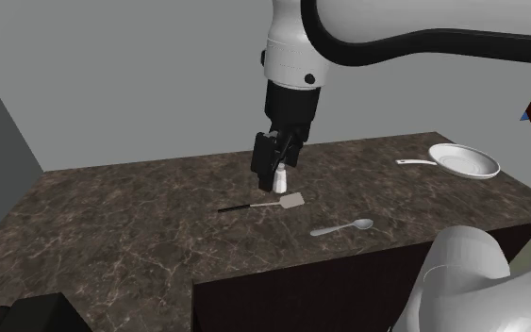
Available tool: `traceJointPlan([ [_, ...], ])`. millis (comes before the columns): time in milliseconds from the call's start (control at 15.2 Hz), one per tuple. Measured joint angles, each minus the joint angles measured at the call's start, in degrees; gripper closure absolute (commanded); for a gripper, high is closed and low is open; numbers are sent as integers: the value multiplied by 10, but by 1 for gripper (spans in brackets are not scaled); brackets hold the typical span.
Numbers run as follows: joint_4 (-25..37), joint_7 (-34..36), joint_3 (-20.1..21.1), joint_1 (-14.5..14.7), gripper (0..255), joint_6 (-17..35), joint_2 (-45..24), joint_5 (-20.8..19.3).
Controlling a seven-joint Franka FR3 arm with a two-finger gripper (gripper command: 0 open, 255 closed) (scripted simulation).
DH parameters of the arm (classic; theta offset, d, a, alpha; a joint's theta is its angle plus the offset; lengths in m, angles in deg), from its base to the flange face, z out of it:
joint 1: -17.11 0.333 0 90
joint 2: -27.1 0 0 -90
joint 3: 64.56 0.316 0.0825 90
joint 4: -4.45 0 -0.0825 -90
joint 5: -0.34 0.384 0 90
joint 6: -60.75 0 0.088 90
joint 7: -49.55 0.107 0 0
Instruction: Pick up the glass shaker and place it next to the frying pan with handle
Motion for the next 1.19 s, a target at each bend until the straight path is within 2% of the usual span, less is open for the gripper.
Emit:
traceJointPlan([
  [330,-16,-36,-30,-11,0,30,-20,-20],
  [1188,0,-180,-150,-51,0,166,-190,-75],
])
